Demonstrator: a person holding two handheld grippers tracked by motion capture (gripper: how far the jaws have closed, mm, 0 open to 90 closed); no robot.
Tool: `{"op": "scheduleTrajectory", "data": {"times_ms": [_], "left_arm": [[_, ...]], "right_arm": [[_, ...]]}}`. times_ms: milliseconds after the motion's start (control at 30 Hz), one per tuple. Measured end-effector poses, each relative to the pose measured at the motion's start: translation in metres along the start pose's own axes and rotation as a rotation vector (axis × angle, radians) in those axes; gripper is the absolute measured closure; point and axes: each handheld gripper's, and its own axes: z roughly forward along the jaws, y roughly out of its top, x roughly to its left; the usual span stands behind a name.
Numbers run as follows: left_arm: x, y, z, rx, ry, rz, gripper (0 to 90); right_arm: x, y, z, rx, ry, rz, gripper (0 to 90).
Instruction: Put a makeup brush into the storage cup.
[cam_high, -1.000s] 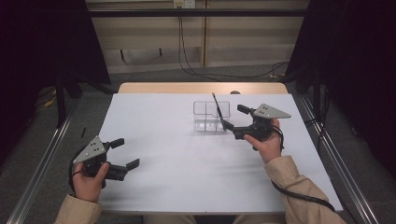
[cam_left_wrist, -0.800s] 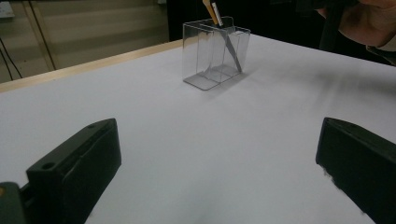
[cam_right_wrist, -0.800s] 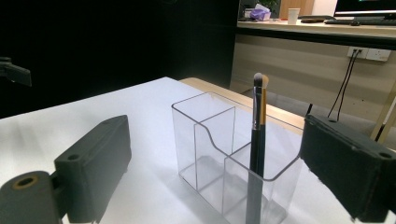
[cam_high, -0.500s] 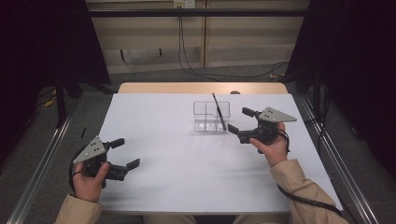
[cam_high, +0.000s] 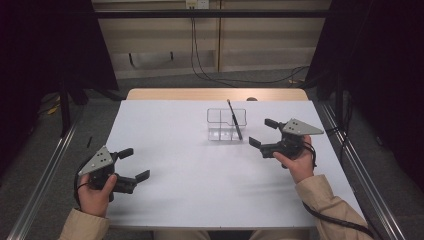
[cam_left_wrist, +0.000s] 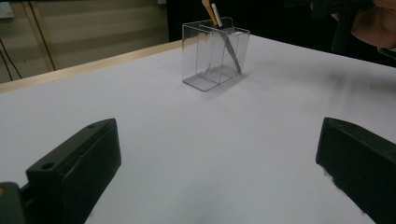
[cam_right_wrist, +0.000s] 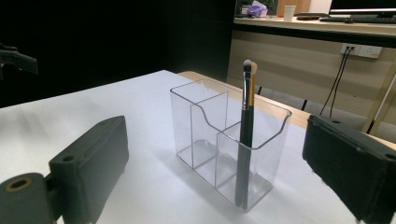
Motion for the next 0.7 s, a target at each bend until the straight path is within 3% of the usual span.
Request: {"op": "scheduleTrajectory", "data": {"times_ms": [700], "left_arm": [[0.000, 0.001, 0.000, -0.004, 0.000, 0.004, 0.0]], "right_arm": [[-0.001, -0.007, -0.022, 0.024, -0.021, -0.007, 5.1]]}}
